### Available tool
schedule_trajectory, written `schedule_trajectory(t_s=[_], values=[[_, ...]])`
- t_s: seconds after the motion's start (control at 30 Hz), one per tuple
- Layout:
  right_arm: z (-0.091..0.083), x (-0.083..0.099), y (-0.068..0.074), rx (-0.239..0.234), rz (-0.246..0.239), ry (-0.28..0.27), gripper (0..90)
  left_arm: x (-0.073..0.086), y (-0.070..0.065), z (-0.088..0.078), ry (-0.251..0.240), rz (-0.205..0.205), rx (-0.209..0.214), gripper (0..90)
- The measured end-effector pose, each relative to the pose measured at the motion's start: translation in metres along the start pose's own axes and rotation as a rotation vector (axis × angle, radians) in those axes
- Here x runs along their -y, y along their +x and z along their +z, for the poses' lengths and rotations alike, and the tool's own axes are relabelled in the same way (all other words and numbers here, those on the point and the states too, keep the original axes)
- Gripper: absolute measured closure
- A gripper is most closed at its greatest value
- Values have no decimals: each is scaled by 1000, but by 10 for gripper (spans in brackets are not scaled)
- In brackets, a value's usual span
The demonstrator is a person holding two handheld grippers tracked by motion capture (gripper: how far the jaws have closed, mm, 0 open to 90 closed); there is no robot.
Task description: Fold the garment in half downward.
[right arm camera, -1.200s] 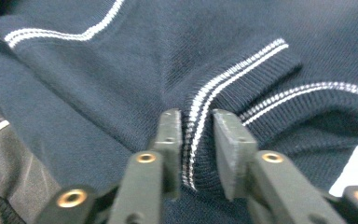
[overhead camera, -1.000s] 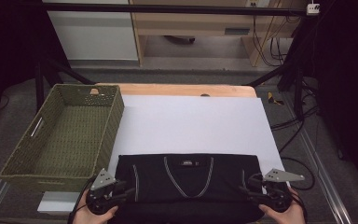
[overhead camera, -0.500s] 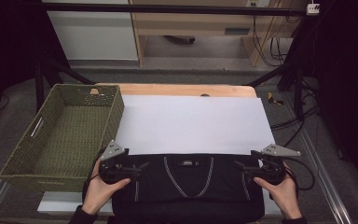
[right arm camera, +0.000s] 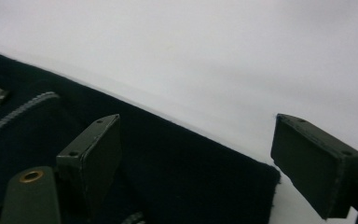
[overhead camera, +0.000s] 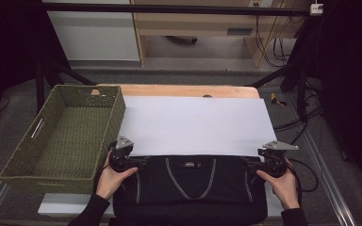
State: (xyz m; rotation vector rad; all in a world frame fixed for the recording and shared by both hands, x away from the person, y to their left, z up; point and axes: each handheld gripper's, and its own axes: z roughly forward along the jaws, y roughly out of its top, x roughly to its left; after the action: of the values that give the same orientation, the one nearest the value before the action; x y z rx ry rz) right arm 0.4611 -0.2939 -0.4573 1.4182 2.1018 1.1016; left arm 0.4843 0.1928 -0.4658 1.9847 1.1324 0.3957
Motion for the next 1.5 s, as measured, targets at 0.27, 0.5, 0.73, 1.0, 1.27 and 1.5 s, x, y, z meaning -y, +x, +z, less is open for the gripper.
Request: schedule_trajectory(t_s=[0.27,0.5,0.73,1.0,1.27,1.5], values=[[12,7,-12,44,14,57,194,1,4,11,56,16,-3,313],[15,11,-18,65,10,82,279,2,3,15,83,61,-6,451],[17,13,-17,60,-15,95,424,4,1,12,94,55,36,678],[15,12,-12,-6,-11,107,751,3,-2,10,117,68,54,839],[7,7,-14,-8,-19,86,785,-3,-5,3,96,96,23,858],[0,-2,-12,-1,-38,58,794,-8,-5,-2,77,114,21,861]])
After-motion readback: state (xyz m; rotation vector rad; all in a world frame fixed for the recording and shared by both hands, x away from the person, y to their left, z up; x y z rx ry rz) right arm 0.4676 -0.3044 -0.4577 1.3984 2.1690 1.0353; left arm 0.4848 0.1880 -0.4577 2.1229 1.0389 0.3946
